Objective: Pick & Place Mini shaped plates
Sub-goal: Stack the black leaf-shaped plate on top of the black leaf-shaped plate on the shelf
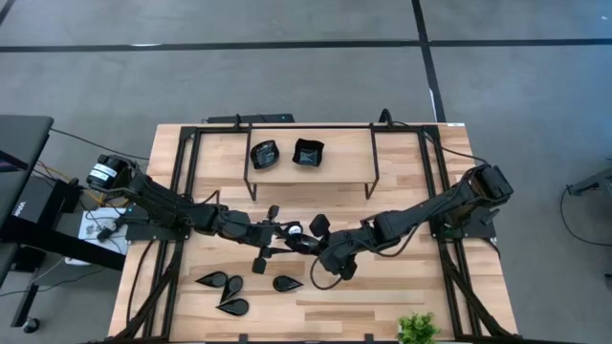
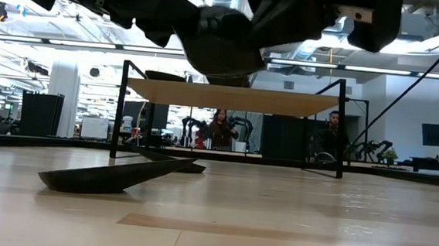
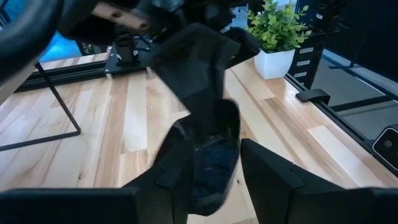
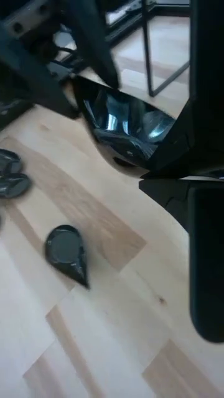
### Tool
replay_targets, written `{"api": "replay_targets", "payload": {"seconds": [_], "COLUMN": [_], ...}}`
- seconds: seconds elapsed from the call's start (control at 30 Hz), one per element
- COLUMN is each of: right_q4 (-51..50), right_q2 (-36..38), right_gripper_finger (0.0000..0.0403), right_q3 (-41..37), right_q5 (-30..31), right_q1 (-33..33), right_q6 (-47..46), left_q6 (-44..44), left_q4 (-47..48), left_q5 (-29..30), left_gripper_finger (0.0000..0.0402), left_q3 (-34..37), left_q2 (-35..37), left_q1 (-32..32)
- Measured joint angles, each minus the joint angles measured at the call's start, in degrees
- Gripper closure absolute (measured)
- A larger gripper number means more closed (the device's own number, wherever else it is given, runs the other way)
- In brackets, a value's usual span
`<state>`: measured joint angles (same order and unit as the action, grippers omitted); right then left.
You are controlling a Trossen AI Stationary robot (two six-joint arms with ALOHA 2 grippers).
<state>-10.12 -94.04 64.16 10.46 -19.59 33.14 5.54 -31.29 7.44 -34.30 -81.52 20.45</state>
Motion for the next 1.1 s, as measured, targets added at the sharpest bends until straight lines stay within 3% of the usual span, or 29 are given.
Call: {"api": "replay_targets", "payload": {"seconds": [0.27, 0.6, 0.83, 1.1], "right_q4": [0.9, 2.8, 3.4, 5.6], "right_q2": [0.0, 0.0, 0.0, 0.3], "right_gripper_finger": [0.0399, 0.0378, 0.0328, 0.0281], "right_q3": [0.0, 0.0, 0.1, 0.1], "right_q5": [0.0, 0.2, 0.0, 1.6], "right_q1": [0.7, 1.5, 1.9, 0.1], "right_q6": [0.0, -2.2, -8.0, -4.3], "left_q6": [2.1, 3.7, 3.7, 2.6], "left_q4": [0.4, 0.9, 0.7, 3.5], "left_q5": [0.0, -0.5, 0.1, 0.1], "left_gripper_finger": [0.0285, 0.0392, 0.0392, 0.0391], "left_q3": [0.0, 0.0, 0.0, 0.0], "left_q2": [0.0, 0.0, 0.0, 0.0], "left_q1": [0.0, 0.1, 0.0, 0.0]}}
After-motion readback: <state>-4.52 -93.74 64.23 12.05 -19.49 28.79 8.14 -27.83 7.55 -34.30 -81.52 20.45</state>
